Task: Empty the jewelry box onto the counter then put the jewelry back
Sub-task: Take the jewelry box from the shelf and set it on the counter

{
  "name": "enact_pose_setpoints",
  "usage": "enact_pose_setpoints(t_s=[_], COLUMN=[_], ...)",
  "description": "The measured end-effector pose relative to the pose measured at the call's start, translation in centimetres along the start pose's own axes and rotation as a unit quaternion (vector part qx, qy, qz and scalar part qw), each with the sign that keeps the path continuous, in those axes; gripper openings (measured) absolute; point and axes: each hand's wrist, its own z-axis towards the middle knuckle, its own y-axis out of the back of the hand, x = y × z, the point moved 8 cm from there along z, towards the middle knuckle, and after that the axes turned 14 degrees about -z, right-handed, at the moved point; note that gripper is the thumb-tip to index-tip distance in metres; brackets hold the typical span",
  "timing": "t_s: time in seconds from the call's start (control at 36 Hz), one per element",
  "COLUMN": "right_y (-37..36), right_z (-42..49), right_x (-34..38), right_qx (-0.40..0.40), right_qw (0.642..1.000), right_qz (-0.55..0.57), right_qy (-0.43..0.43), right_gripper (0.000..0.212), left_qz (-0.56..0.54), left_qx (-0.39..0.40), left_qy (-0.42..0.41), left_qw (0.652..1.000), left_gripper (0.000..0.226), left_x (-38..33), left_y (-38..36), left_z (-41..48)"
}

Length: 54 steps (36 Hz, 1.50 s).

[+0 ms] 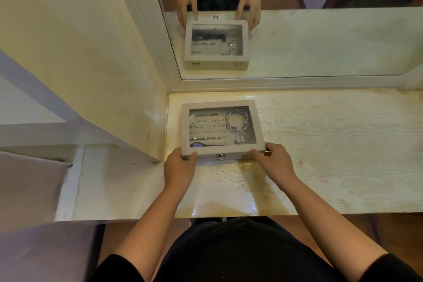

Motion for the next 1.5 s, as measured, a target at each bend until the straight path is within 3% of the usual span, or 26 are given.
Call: enact_pose_setpoints(t_s=[0.17,0.53,0.64,0.83,1.0,1.5], right_y=[2.3,6.3,6.8,7.1,7.0,6.6], right_z=[-0.1,1.9,3.1,5.6,7.5,9.3], right_x=[1.4,5.1,6.4,7.9,8.6,8.9], right_qx=[-0.026,-0.103,-0.105,-0.091,-0.081,-0.085], right_qw=[0.998,0.987,0.983,0.982,0.981,0.982], right_qz=[-0.022,0.048,0.066,0.086,0.101,0.115], right_qy=[0.050,0.115,0.135,0.143,0.146,0.125], right_gripper=[0.010,0.024,0.032,0.039,0.050,0.049], left_qz=[-0.017,-0.114,-0.141,-0.124,-0.169,-0.171], left_qx=[-0.013,-0.066,-0.082,-0.096,-0.083,-0.088], left_qy=[-0.041,-0.115,-0.133,-0.123,-0.131,-0.109], left_qw=[0.999,0.985,0.978,0.980,0.973,0.975], left_gripper=[0.015,0.008,0.019,0.004,0.015,0.044], left_x=[-2.1,-8.1,-9.9,-11.2,-12.4,-12.0], left_y=[0.9,2.3,2.4,2.0,1.2,0.3], left_z=[-0.3,1.3,2.6,5.8,7.6,9.1])
